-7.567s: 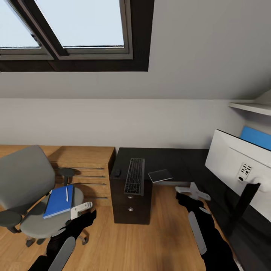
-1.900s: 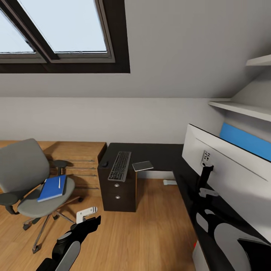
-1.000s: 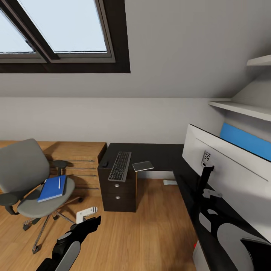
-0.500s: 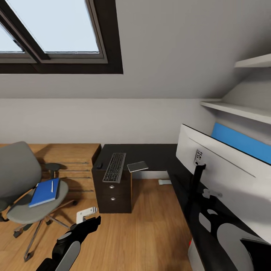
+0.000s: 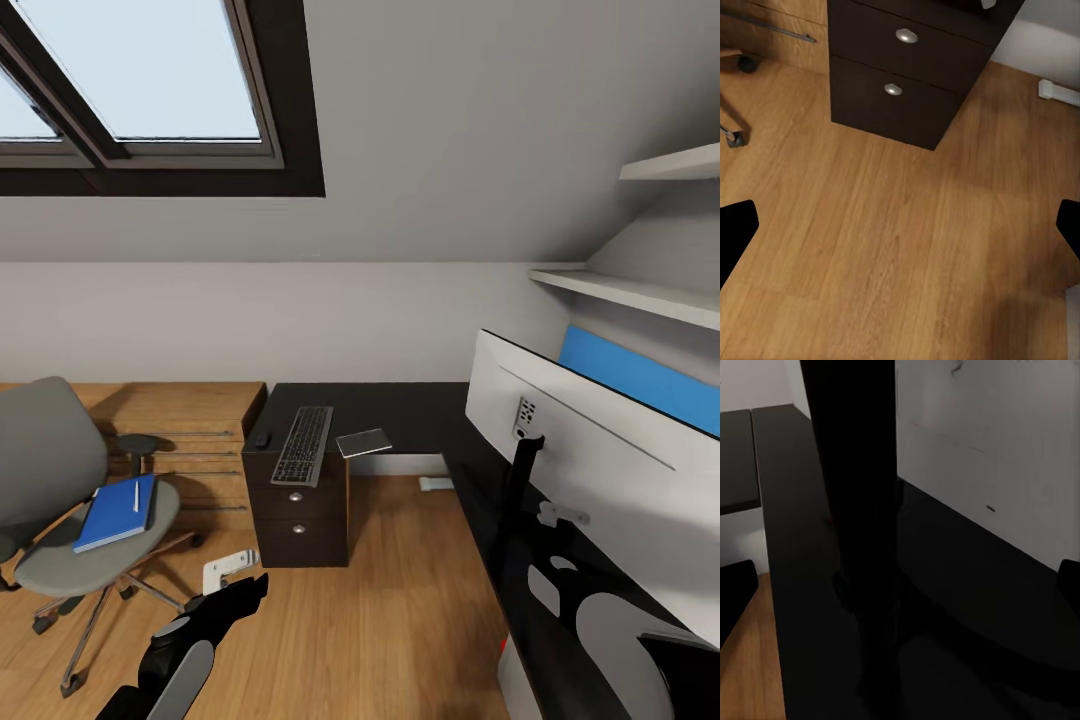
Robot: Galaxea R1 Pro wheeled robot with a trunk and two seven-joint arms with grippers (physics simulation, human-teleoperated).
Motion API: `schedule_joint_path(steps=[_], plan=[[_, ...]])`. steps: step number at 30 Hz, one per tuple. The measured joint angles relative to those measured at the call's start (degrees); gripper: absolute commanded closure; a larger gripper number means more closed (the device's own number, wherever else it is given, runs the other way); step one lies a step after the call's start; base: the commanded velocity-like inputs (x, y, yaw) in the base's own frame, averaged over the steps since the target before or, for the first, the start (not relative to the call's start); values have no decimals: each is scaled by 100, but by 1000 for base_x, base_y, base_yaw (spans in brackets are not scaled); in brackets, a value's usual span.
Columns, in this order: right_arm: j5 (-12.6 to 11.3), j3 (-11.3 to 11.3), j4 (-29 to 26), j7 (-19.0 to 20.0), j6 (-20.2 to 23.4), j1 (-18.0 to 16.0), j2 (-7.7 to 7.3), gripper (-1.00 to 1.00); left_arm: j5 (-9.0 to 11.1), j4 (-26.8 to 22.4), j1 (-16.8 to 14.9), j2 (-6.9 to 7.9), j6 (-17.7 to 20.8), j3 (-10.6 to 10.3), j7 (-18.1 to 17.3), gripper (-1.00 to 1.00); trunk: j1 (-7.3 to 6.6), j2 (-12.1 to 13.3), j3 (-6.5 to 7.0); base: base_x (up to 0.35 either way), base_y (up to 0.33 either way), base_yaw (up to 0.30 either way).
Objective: In the bedroom, organize the workspace by keeping the computer under the desk, ensuring the monitor is on the desk, placing the keyboard on the desk next to the monitor, placing the mouse on the desk next to the keyboard, moving the folder from the swivel chair onto the desk next to the mouse, stacking the notebook on top of the folder with the pen on top of the notebook, and positioning the swivel chair next to the desk.
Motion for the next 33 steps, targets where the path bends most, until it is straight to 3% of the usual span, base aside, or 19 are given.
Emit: schedule_joint_path(steps=[11, 33], plan=[[-7, -6, 0, 0, 37, 0, -7, -100, -6, 0, 0, 0, -2, 0, 0, -100, 0, -1, 0, 13, 0, 0], [-13, -17, 0, -4, 293, 0, -52, -100, -6, 12, 3, 0, -9, -12, 0, -100, -1, -1, 0, 125, -13, 0]])
